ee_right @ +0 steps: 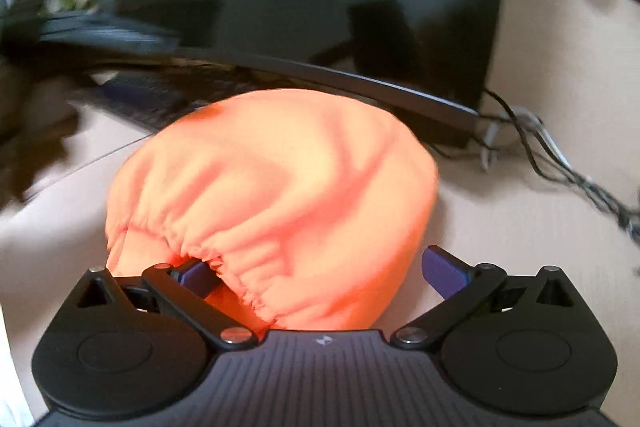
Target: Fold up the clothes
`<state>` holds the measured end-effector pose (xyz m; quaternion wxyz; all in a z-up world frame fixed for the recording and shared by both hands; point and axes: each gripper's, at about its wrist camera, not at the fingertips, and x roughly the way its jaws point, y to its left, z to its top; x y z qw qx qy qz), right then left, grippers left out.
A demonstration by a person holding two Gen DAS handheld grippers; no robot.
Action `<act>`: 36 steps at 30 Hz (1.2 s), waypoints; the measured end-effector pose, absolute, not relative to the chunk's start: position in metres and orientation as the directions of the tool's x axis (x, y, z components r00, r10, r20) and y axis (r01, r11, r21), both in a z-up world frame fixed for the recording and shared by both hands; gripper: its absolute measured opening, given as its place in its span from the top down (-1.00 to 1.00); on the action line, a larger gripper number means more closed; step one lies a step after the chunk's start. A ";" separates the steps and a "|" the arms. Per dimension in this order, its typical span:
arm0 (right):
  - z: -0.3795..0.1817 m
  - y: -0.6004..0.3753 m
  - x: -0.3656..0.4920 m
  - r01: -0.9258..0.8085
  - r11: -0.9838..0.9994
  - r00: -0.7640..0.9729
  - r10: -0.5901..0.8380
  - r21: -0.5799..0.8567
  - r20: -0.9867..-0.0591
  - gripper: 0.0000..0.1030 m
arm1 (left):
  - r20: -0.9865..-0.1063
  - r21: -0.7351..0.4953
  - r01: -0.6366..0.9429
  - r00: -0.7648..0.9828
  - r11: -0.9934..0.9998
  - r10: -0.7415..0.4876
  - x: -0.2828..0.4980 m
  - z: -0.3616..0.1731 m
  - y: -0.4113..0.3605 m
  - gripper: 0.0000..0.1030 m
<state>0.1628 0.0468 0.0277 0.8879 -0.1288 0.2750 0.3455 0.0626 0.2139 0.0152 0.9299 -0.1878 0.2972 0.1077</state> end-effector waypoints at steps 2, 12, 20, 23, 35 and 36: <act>0.030 0.048 0.162 -0.678 0.735 0.604 0.538 -0.024 -0.588 -1.00 | -0.556 -0.333 -0.218 0.831 0.917 -0.004 0.034 0.020 0.198 -1.00; 0.040 0.019 0.146 -0.704 0.709 0.590 0.560 -0.031 -0.581 -1.00 | -0.697 -0.212 -0.317 0.712 0.925 0.084 0.025 -0.020 0.152 -1.00; 0.053 -0.017 0.129 -0.704 0.709 0.596 0.612 0.028 -0.520 -1.00 | -0.637 -0.114 -0.358 0.742 0.927 0.209 -0.004 -0.004 0.116 -1.00; 0.051 -0.049 0.113 -0.681 0.727 0.586 0.615 0.090 -0.527 -1.00 | -0.623 -0.118 -0.361 0.753 0.925 0.214 -0.018 -0.005 0.098 -1.00; 0.043 -0.095 0.062 -0.607 0.794 0.709 0.563 0.039 -0.426 -1.00 | -0.565 -0.137 -0.371 0.791 0.918 0.236 -0.075 -0.009 0.026 -1.00; 0.044 -0.096 0.060 -0.609 0.792 0.711 0.566 0.038 -0.417 -1.00 | -0.560 -0.139 -0.372 0.794 0.918 0.237 -0.080 -0.009 0.021 -1.00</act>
